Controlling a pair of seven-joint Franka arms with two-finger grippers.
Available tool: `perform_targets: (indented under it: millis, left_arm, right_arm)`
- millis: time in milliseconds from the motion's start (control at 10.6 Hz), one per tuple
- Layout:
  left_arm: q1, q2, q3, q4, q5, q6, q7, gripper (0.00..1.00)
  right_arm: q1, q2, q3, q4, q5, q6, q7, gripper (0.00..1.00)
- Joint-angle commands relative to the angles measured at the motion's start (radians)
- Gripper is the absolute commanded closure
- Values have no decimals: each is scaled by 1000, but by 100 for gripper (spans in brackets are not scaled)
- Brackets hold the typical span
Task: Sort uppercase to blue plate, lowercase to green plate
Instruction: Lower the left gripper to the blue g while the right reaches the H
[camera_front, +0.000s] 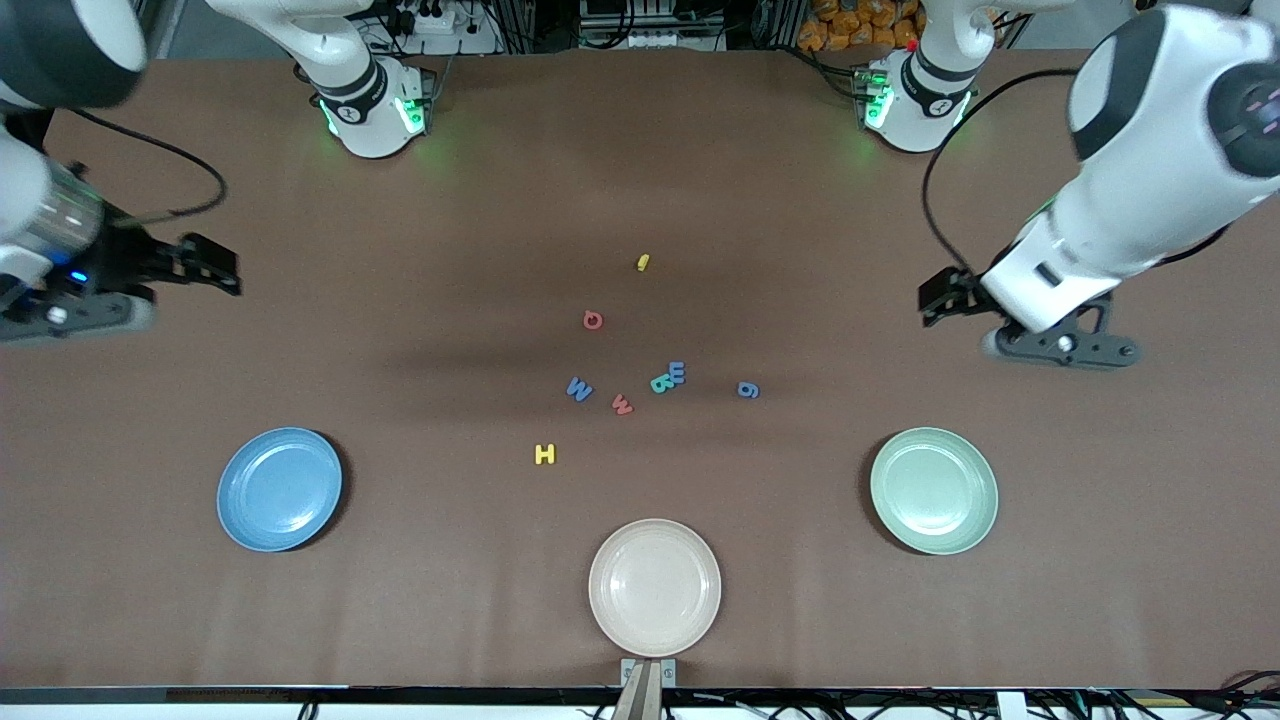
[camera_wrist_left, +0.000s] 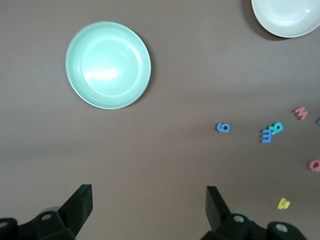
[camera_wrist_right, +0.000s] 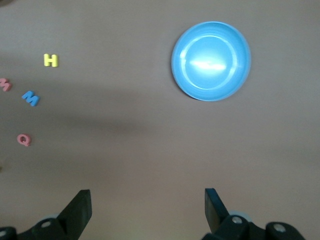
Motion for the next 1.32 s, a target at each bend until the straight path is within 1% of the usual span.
perform_targets:
  millis: [0, 95, 189, 378, 473, 756, 945, 1040, 1134, 1229]
  left_arm:
    - [-53, 55, 2, 0, -6, 38, -129, 0]
    - [-58, 82, -1, 0, -7, 61, -188, 0]
    - [-84, 109, -3, 2, -7, 84, -268, 0]
    - [-119, 171, -1, 6, -6, 149, -532, 0]
    - [-124, 197, -3, 6, -4, 182, -634, 0]
    - [-164, 288, -3, 5, 11, 245, -854, 0]
    - [-212, 357, -3, 6, 11, 324, -1074, 0]
    - [-240, 400, 0, 8, 13, 381, -1208, 0]
    - [-257, 431, 0, 8, 25, 421, -1294, 0]
    - [-259, 449, -1, 8, 40, 450, -1365, 0]
  right_arm:
    - [70, 224, 1, 220, -13, -16, 64, 0]
    - [113, 316, 1, 304, -13, 4, 124, 0]
    - [147, 384, 0, 355, -14, 45, 173, 0]
    - [178, 461, 1, 359, -13, 137, 205, 0]
    - [181, 492, 3, 359, -7, 189, 215, 0]
    - [261, 576, 0, 343, 2, 348, 229, 0]
    - [319, 648, -3, 330, -7, 416, 316, 0]
    - [362, 694, -17, 328, -14, 457, 384, 0]
    - [374, 722, -21, 317, -42, 490, 422, 0]
    - [374, 726, -22, 282, -45, 543, 431, 0]
